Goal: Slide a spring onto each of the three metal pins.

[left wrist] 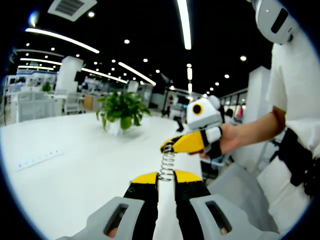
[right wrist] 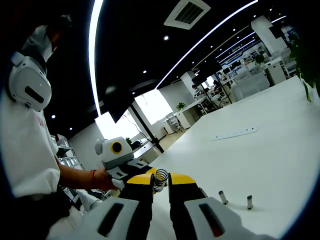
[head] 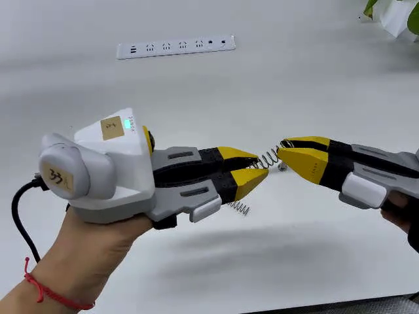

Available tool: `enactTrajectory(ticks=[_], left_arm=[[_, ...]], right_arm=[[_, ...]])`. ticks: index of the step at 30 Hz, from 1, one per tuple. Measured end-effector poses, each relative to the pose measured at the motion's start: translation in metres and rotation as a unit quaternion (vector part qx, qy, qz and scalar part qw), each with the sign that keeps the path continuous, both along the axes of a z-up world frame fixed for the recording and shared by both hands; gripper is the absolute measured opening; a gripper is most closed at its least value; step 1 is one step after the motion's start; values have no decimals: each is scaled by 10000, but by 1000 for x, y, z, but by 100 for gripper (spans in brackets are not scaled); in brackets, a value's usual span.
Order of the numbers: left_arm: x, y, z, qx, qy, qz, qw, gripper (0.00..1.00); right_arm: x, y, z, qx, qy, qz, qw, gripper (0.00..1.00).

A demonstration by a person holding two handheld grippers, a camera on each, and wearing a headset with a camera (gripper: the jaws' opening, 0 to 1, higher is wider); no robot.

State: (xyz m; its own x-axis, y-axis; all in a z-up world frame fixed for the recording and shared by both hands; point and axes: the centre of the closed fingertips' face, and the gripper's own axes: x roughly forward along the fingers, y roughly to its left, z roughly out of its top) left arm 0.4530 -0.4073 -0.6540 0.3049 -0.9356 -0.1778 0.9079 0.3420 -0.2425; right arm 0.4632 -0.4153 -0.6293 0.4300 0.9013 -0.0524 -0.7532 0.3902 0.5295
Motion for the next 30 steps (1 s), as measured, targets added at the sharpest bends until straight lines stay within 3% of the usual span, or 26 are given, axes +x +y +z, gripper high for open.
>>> enactTrajectory(ticks=[20, 30], left_arm=[[-10, -8, -6, 108, 22, -259, 9996, 11], [-13, -10, -7, 156, 26, -350, 9993, 11]], right_arm=[[-8, 7, 5, -551, -273, 489, 9969, 12], [-13, 11, 6, -1011, -536, 764, 9905, 12]])
